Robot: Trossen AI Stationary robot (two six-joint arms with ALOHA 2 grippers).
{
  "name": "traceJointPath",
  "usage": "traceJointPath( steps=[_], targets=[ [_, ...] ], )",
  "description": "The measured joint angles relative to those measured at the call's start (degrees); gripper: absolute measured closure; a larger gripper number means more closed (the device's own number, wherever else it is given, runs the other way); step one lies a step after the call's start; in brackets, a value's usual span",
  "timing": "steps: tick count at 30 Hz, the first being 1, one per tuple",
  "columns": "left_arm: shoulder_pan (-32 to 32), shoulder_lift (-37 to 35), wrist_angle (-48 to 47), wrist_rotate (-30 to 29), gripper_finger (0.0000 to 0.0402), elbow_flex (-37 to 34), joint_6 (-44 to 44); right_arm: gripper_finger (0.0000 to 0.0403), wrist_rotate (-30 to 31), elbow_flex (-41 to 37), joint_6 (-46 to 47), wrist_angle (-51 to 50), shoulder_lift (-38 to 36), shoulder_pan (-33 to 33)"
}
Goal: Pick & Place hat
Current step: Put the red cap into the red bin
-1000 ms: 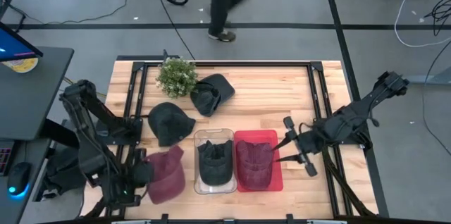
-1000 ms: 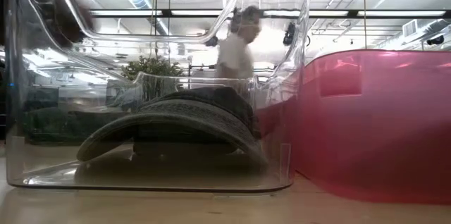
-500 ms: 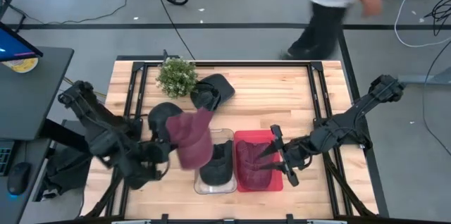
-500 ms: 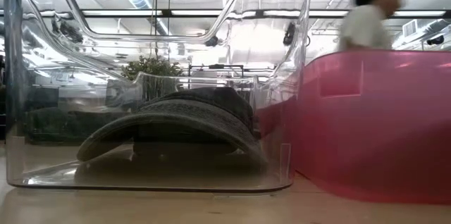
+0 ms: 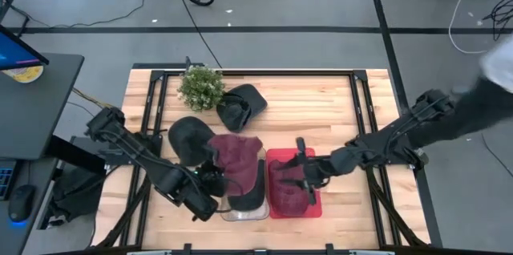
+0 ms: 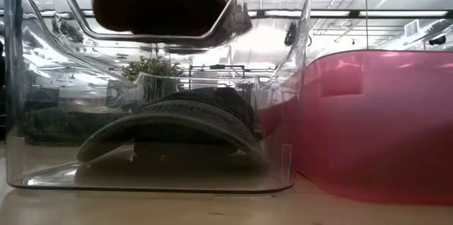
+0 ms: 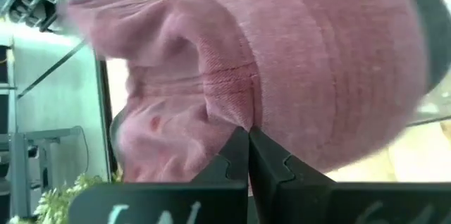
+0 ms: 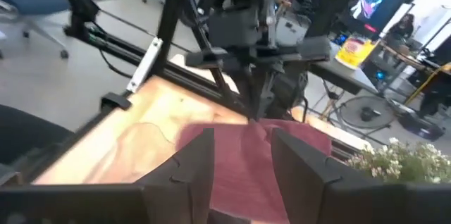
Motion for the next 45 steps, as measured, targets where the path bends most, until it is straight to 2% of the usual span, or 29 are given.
traceJointPath(
  steps=[5, 9, 12, 16, 22, 28, 31, 45],
  targets=[
    [0.7, 1.3, 0.0, 0.1, 0.0401, 2.4, -0.1, 0.0259, -4.0, 0.0, -0.1, 4.9, 3.5, -3.7],
    [0.9, 1.3, 1.1, -0.1, 0.0401, 3.0, 0.9, 0.0259, -5.3, 0.0, 4.4, 9.7, 5.8, -6.2],
    [0.9, 1.3, 1.4, -0.6, 0.0401, 3.0, 2.5, 0.0259, -5.4, 0.0, 6.5, 10.7, 7.4, -7.6],
    [1.5, 1.3, 1.7, -1.2, 0.0401, 3.0, 3.5, 0.0259, -8.6, 0.1, 6.7, 12.5, 9.5, -8.6],
    [3.5, 1.3, 5.3, -0.1, 0.0401, 3.0, 7.6, 0.0259, -8.7, 5.8, 6.4, 7.7, 13.6, -8.5],
    [4.3, 1.3, 5.3, 0.5, 0.0401, 3.0, 7.8, 0.0259, -4.2, 15.1, 8.6, -6.9, 17.2, -8.4],
    [4.2, 1.3, 5.4, 0.6, 0.0401, 3.0, 7.9, 0.0259, -3.8, 18.4, 10.3, -12.7, 18.6, -8.3],
    [4.2, 1.3, 5.7, 0.8, 0.0401, 2.9, 7.9, 0.0259, -3.3, 19.1, 14.1, -14.5, 22.3, -9.8]
  ],
)
